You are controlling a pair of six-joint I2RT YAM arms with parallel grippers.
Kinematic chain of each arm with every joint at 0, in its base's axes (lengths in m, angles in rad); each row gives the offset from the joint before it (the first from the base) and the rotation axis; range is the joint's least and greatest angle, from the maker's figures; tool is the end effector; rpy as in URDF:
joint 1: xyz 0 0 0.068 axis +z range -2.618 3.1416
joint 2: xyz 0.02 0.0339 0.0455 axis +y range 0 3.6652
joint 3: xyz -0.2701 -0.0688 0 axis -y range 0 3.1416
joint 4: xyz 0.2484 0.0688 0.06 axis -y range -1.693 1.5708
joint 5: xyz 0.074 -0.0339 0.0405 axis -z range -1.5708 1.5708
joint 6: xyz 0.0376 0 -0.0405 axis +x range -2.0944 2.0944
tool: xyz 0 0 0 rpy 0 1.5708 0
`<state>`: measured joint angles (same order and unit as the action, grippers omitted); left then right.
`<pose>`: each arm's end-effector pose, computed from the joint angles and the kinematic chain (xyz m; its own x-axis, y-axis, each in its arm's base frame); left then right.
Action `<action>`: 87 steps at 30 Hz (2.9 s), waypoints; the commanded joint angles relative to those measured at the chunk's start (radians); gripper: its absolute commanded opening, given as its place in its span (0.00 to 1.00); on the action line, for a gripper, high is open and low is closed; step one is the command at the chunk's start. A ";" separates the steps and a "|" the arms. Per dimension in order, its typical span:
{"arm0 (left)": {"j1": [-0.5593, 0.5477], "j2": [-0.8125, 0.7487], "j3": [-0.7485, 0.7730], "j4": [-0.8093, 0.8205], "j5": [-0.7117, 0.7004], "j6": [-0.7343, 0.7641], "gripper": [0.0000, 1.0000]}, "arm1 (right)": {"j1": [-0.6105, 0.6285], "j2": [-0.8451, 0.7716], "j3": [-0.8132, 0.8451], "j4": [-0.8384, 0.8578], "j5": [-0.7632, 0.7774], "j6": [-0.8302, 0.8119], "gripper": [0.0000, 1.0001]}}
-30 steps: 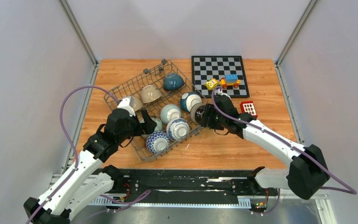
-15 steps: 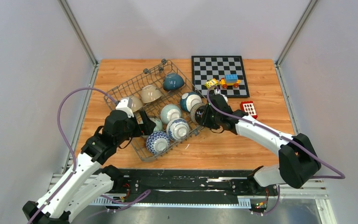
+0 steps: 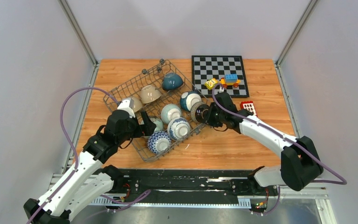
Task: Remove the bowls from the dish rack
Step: Adjust the dish rack at the center of the board.
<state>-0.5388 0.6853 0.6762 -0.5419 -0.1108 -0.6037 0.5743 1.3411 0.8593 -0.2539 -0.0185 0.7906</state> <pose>0.1349 -0.0758 0.2839 -0.6135 -0.2906 -0.7343 0.0981 0.8946 -0.4360 0.2424 0.1577 0.2397 -0.7906 0.3349 -0.5127 0.0103 0.8444 0.5357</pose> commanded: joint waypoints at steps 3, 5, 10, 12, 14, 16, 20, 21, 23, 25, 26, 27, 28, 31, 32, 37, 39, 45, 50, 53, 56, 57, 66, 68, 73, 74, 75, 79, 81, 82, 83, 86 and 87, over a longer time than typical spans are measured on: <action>0.006 -0.001 0.016 -0.024 -0.028 0.031 1.00 | -0.111 0.001 -0.040 -0.090 0.045 -0.128 0.15; 0.006 0.002 0.024 -0.033 -0.042 0.037 1.00 | -0.119 -0.011 -0.039 -0.091 0.034 -0.138 0.18; 0.007 0.010 0.036 -0.042 -0.057 0.047 1.00 | -0.101 -0.103 -0.018 -0.130 0.039 -0.158 0.41; 0.007 0.015 0.034 -0.035 -0.055 0.046 1.00 | -0.092 -0.130 0.006 -0.164 0.040 -0.164 0.52; 0.006 0.021 0.031 -0.028 -0.048 0.045 1.00 | -0.063 -0.151 0.030 -0.192 0.038 -0.160 0.58; 0.006 0.029 0.031 -0.020 -0.041 0.039 1.00 | -0.023 -0.165 0.049 -0.214 0.045 -0.139 0.61; 0.006 0.033 0.027 -0.006 -0.026 0.028 1.00 | 0.073 -0.158 0.056 -0.224 0.057 -0.020 0.62; 0.006 0.033 0.026 -0.005 -0.023 0.026 1.00 | 0.101 -0.154 0.051 -0.223 0.067 0.024 0.62; 0.006 0.029 0.022 -0.003 -0.021 0.020 1.00 | 0.145 -0.144 0.042 -0.206 0.084 0.111 0.62; 0.006 0.024 0.017 0.000 -0.020 0.012 1.00 | 0.178 -0.135 0.030 -0.177 0.109 0.195 0.62; 0.006 0.020 0.014 0.001 -0.020 0.009 1.00 | 0.193 -0.131 0.023 -0.153 0.126 0.237 0.62; 0.007 0.016 0.011 0.001 -0.018 0.005 1.00 | 0.204 -0.125 0.021 -0.145 0.140 0.272 0.62; 0.008 0.010 0.006 0.000 -0.017 0.001 1.00 | 0.215 -0.119 0.026 -0.141 0.155 0.308 0.62; 0.006 -0.005 -0.001 -0.003 -0.016 -0.005 1.00 | 0.238 -0.080 0.046 -0.135 0.183 0.385 0.61; 0.005 -0.009 -0.002 -0.005 -0.016 -0.007 1.00 | 0.244 -0.064 0.054 -0.134 0.185 0.403 0.60; 0.005 -0.045 0.000 -0.033 -0.028 -0.017 1.00 | 0.261 0.031 0.084 -0.165 0.189 0.468 0.54; 0.005 -0.058 -0.003 -0.039 -0.031 -0.019 1.00 | 0.263 0.045 0.086 -0.171 0.200 0.471 0.51; 0.006 -0.080 -0.006 -0.052 -0.031 -0.025 1.00 | 0.263 0.076 0.095 -0.184 0.210 0.440 0.35; 0.005 -0.095 -0.012 -0.057 -0.033 -0.034 1.00 | 0.262 0.081 0.057 -0.189 0.219 0.423 0.22; 0.006 -0.096 -0.020 -0.051 -0.029 -0.040 1.00 | 0.257 0.090 0.044 -0.189 0.221 0.392 0.14; 0.006 -0.096 -0.024 -0.052 -0.027 -0.039 1.00 | 0.244 0.084 0.029 -0.196 0.226 0.360 0.03; 0.006 -0.096 -0.024 -0.055 -0.028 -0.038 1.00 | 0.239 0.077 0.024 -0.200 0.229 0.346 0.00; 0.005 -0.089 -0.031 -0.055 -0.029 -0.030 1.00 | 0.180 0.001 0.011 -0.235 0.246 0.161 0.00; 0.006 -0.086 -0.033 -0.053 -0.027 -0.028 1.00 | 0.170 -0.002 0.018 -0.256 0.248 0.128 0.00; 0.006 -0.078 -0.031 -0.055 -0.016 -0.023 1.00 | 0.140 -0.020 0.023 -0.292 0.263 0.063 0.00; 0.006 -0.076 -0.030 -0.055 -0.015 -0.021 1.00 | 0.134 -0.027 0.019 -0.294 0.262 0.056 0.00; 0.006 -0.074 -0.028 -0.055 -0.015 -0.020 1.00 | 0.128 -0.036 0.016 -0.294 0.259 0.050 0.00; 0.006 -0.070 -0.021 -0.062 -0.017 -0.013 1.00 | 0.127 -0.084 0.031 -0.297 0.229 0.014 0.00; 0.007 -0.070 -0.017 -0.068 -0.018 -0.006 1.00 | 0.130 -0.123 0.040 -0.301 0.209 0.002 0.08; 0.006 -0.070 -0.015 -0.072 -0.018 -0.003 1.00 | 0.138 -0.144 0.041 -0.300 0.205 -0.004 0.17; 0.007 -0.071 -0.013 -0.078 -0.018 0.000 1.00 | 0.147 -0.164 0.043 -0.297 0.201 -0.011 0.26; 0.005 -0.078 -0.010 -0.100 -0.018 0.002 1.00 | 0.184 -0.203 0.047 -0.285 0.180 -0.022 0.47; 0.006 -0.084 -0.014 -0.102 -0.018 -0.007 1.00 | 0.195 -0.215 0.043 -0.273 0.172 -0.017 0.52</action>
<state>-0.5388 0.6132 0.6544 -0.6094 -0.1356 -0.6189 0.7246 1.1713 0.8879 -0.5182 0.1841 0.8043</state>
